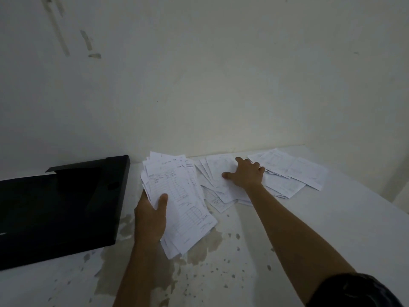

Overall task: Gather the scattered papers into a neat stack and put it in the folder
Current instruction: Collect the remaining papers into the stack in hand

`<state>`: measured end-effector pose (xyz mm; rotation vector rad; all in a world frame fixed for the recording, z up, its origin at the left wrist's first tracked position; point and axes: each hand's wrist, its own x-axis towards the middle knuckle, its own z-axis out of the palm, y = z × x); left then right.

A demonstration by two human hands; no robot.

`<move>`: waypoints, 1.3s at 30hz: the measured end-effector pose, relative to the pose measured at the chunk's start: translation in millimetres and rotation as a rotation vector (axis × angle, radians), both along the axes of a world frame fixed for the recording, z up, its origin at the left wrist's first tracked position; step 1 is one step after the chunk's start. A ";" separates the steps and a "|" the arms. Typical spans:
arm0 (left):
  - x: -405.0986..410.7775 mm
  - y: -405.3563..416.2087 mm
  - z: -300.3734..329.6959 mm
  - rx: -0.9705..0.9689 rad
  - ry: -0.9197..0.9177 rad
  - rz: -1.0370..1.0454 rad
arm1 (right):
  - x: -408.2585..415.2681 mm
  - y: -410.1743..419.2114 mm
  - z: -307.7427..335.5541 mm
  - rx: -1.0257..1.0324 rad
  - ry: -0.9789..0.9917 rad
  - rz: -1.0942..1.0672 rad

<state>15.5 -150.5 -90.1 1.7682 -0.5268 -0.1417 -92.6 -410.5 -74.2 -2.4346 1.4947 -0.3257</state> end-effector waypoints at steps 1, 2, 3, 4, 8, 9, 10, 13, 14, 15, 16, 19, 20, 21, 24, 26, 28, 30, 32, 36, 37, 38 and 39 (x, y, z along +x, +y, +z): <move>0.2 0.3 0.8 -0.007 0.004 0.006 | 0.3 -3.2 1.1 0.011 0.006 0.038; 0.5 0.6 1.3 -0.013 0.008 0.009 | 0.0 -6.8 3.2 0.042 0.003 0.072; 0.3 0.6 1.9 -0.018 0.010 0.010 | -0.6 -9.3 5.6 0.079 0.004 0.097; -0.2 0.7 2.2 -0.021 0.013 0.008 | -1.0 -10.7 7.5 0.114 0.012 0.112; -2.4 1.5 3.5 -0.040 0.035 0.008 | 4.8 0.1 10.2 0.099 0.113 0.110; -2.4 1.8 3.6 -0.050 0.036 0.008 | 6.7 3.7 9.5 0.104 0.119 0.109; -2.0 2.3 3.6 -0.062 0.035 0.008 | 8.3 6.4 9.1 0.125 0.109 0.113; -1.3 3.3 4.3 -0.092 0.035 0.009 | 6.7 10.8 10.9 0.211 0.068 0.127; -1.3 3.6 4.5 -0.096 0.034 0.008 | 4.0 11.6 12.1 0.221 0.061 0.129; -1.6 3.9 4.7 -0.097 0.032 0.006 | 0.3 13.1 13.3 0.219 0.065 0.128; -1.9 4.2 4.6 -0.098 0.028 0.003 | -4.7 15.0 14.1 0.203 0.075 0.120; -2.3 5.0 4.1 -0.116 0.023 -0.007 | -23.0 18.8 12.1 0.135 0.058 0.097; -2.3 5.4 4.4 -0.124 0.023 -0.012 | -29.3 18.4 9.8 0.123 0.011 0.105; -2.8 6.0 5.1 -0.130 0.021 -0.018 | -36.0 19.1 8.6 0.121 -0.049 0.121; -3.6 9.5 8.5 -0.148 0.052 -0.041 | -55.3 21.9 9.7 0.190 -0.319 0.166; -2.2 13.8 10.0 -0.165 0.097 -0.058 | -70.6 28.2 13.9 0.305 -0.570 0.174; -1.7 20.8 12.2 -0.170 0.147 -0.089 | -87.2 35.1 14.8 0.420 -0.813 0.144; -5.2 31.9 12.0 -0.168 0.186 -0.139 | -102.6 39.0 9.1 0.541 -1.049 0.118; -11.0 43.6 9.2 -0.179 0.199 -0.194 | -116.6 43.8 2.3 0.645 -1.251 0.099; -17.4 54.8 2.1 -0.209 0.222 -0.239 | -137.3 58.1 -9.3 0.702 -1.402 0.076; -18.0 55.1 2.3 -0.218 0.230 -0.243 | -139.1 60.5 -11.1 0.704 -1.404 0.084; -17.8 55.2 3.0 -0.226 0.240 -0.248 | -139.9 61.8 -12.1 0.703 -1.400 0.092; -17.4 55.3 3.7 -0.235 0.248 -0.251 | -140.3 63.9 -11.2 0.693 -1.382 0.109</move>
